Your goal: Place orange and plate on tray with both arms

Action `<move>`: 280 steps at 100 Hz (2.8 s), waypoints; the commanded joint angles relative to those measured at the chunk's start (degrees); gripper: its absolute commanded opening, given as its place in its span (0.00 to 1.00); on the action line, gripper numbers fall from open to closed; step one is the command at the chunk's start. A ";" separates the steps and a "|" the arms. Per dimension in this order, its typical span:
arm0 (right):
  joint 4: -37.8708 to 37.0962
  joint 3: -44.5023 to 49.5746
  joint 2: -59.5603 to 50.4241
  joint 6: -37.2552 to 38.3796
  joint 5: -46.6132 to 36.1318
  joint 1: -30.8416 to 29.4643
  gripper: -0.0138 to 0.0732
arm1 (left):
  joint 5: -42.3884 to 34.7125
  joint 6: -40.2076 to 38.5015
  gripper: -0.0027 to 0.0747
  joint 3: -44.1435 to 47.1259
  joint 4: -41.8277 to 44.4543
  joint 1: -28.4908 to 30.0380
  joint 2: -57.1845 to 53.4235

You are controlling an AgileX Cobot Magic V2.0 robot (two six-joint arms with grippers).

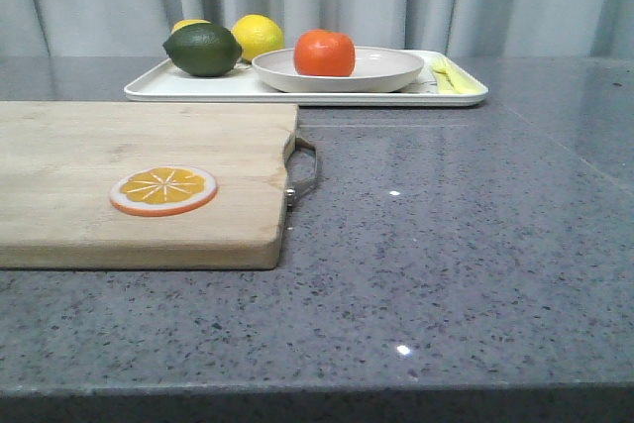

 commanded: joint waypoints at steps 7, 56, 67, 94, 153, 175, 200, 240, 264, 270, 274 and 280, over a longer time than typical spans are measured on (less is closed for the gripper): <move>-0.21 -1.53 -0.01 -0.55 -5.17 -0.46 0.08 | -1.87 -0.49 0.01 -1.71 0.25 0.12 -0.03; -0.21 -1.53 -0.01 -0.55 -5.17 -0.46 0.08 | -1.87 -0.49 0.01 -1.71 0.25 0.12 -0.03; -0.21 -1.53 -0.01 -0.55 -5.17 -0.46 0.08 | -3.09 -0.49 0.01 -1.71 0.25 0.12 -0.03; -0.21 -1.53 -0.01 -0.55 -5.17 -0.46 0.08 | -4.94 -4.21 0.01 -1.25 13.04 0.33 -3.19; -0.21 -1.53 -0.01 -0.55 -5.17 -0.46 0.08 | -1.15 -54.64 0.01 12.72 60.61 15.05 -22.40; -0.21 -1.53 -0.01 -0.55 -5.17 -0.46 0.08 | 7.64 -55.93 0.01 17.10 60.97 17.06 -31.75; -0.21 -1.53 -0.01 -0.55 -5.17 -0.46 0.08 | 8.12 -58.13 0.01 21.60 60.97 19.74 -39.94; -0.21 -1.53 -0.01 -0.55 -4.99 -0.46 0.08 | 11.14 -59.02 0.01 22.64 62.30 20.64 -39.77; -0.21 -1.53 -0.01 -0.55 -4.99 -0.46 0.08 | 11.14 -59.02 0.01 22.64 62.22 20.64 -39.77; -0.21 -1.53 -0.01 -0.55 -4.99 -0.46 0.08 | 11.14 -59.02 0.01 22.64 62.22 20.64 -39.77; -0.21 -1.53 -0.01 -0.55 -4.99 -0.46 0.08 | 11.14 -59.02 0.01 22.64 62.22 20.64 -39.77; -0.21 -1.53 -0.01 -0.55 -4.99 -0.46 0.08 | 11.14 -59.02 0.01 22.64 62.22 20.64 -39.77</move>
